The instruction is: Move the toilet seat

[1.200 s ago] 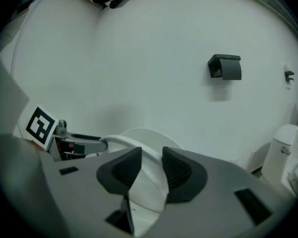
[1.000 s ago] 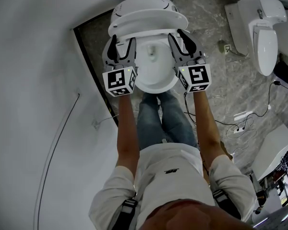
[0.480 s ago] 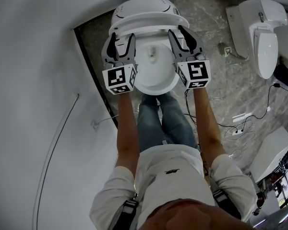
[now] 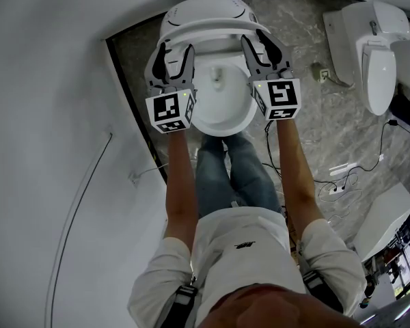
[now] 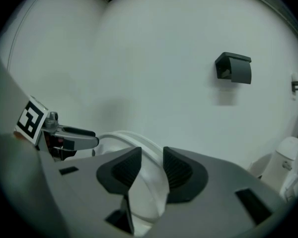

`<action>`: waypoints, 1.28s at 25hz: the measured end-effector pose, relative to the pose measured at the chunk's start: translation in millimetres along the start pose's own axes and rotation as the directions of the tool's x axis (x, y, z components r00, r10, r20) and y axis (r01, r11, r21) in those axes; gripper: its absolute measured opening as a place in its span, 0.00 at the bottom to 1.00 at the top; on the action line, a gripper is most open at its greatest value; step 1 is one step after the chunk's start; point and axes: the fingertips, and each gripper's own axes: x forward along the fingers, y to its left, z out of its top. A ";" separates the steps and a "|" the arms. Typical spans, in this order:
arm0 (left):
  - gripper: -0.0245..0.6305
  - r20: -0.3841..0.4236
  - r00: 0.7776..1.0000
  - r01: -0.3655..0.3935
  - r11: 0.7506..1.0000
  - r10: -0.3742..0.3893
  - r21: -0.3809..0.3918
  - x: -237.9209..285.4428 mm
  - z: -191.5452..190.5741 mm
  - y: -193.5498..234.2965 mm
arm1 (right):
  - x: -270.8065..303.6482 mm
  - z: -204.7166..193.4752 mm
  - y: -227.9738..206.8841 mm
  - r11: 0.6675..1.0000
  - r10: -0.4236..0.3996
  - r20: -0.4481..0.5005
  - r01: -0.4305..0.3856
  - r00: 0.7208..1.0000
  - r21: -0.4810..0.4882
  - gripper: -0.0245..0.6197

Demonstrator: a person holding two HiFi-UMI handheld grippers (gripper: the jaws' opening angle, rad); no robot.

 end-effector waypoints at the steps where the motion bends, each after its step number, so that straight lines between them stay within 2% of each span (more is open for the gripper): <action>1: 0.47 0.002 1.000 0.003 1.000 -0.003 0.001 0.2 1.1 -0.5 | 0.4 1.5 0.5 1.000 0.000 0.004 0.000 1.000 -0.002 0.27; 18: 0.35 0.014 0.997 0.075 0.996 -0.076 0.057 -12.9 15.3 -21.2 | -15.1 12.3 21.7 0.999 0.022 0.035 -0.021 0.999 -0.032 0.27; 24: 0.15 0.023 0.994 0.104 0.990 -0.107 0.094 -25.3 17.0 -36.4 | -32.0 9.2 33.0 0.999 0.035 0.039 -0.033 0.999 -0.042 0.16; 32: 0.10 0.018 0.988 0.148 0.984 -0.151 0.101 -43.7 8.7 -53.6 | -52.1 3.6 49.1 0.997 0.057 0.048 -0.054 0.997 -0.051 0.10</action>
